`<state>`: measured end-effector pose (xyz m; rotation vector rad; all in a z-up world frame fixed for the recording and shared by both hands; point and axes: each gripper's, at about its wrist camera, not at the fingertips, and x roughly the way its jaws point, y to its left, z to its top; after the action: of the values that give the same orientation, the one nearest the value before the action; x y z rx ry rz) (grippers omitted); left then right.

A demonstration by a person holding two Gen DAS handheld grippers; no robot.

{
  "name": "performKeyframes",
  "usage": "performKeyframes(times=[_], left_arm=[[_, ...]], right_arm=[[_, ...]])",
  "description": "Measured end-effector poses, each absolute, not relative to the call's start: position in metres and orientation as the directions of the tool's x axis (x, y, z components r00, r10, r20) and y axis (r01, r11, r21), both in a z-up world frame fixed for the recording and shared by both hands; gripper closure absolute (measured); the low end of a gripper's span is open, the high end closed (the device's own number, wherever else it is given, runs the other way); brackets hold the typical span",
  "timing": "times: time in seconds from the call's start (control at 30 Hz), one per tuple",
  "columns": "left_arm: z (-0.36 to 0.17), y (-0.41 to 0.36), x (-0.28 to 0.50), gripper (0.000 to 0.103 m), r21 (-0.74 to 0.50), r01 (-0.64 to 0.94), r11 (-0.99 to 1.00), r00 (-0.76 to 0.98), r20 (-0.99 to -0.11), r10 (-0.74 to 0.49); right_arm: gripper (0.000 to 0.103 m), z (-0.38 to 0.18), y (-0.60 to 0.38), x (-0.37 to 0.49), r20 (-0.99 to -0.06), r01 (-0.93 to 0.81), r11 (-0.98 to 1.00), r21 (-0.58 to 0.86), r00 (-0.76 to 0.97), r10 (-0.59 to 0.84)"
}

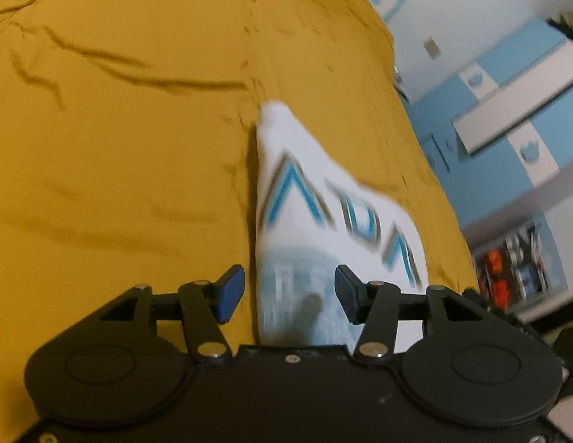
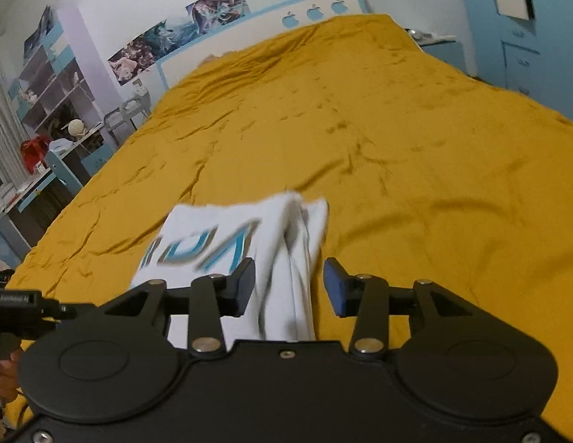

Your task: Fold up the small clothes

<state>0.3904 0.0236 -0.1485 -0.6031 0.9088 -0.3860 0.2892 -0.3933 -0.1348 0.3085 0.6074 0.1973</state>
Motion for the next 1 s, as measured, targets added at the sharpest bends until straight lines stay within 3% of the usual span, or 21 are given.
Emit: performKeyframes(times=[0.27,0.6,0.63,0.67,0.7,0.73,0.77,0.87,1.0], left_arm=[[-0.164,0.013,0.463,0.050,-0.663,-0.016,0.748,0.579,-0.616,-0.534],[-0.199,0.009,0.517,0.044,-0.724,-0.106,0.681,0.558,-0.610,-0.562],[-0.200,0.009,0.519,0.048,-0.734,-0.104,0.671,0.563,-0.600,-0.569],[-0.200,0.009,0.520,0.073,-0.745,-0.088,0.661,0.566,-0.583,-0.582],[-0.199,0.008,0.521,0.090,-0.757,-0.060,0.651,0.562,-0.565,-0.604],[-0.195,0.007,0.520,0.093,-0.759,-0.040,0.650,0.563,-0.555,-0.613],[-0.188,0.005,0.515,0.094,-0.759,0.006,0.650,0.588,-0.523,-0.617],[-0.170,-0.002,0.502,0.094,-0.721,0.140,0.679,0.659,-0.444,-0.607],[-0.185,-0.013,0.518,0.093,-0.668,0.074,0.741,0.622,-0.550,-0.557]], right_arm=[[0.061,-0.153,-0.374,0.378,-0.570,-0.080,0.914,0.399,0.759,0.315],[0.058,-0.174,-0.368,0.417,-0.631,-0.026,0.915,0.402,0.716,0.298],[0.060,-0.175,-0.368,0.418,-0.631,-0.025,0.916,0.399,0.717,0.295],[0.073,-0.174,-0.368,0.418,-0.630,-0.022,0.921,0.389,0.723,0.284],[0.084,-0.172,-0.367,0.415,-0.630,-0.019,0.930,0.367,0.731,0.263],[0.087,-0.167,-0.365,0.413,-0.622,-0.014,0.935,0.354,0.743,0.247],[0.097,-0.163,-0.366,0.409,-0.602,-0.012,0.937,0.350,0.763,0.235],[0.098,-0.149,-0.367,0.395,-0.536,-0.019,0.945,0.326,0.820,0.201],[0.099,-0.157,-0.370,0.403,-0.568,0.005,0.949,0.315,0.802,0.184]])
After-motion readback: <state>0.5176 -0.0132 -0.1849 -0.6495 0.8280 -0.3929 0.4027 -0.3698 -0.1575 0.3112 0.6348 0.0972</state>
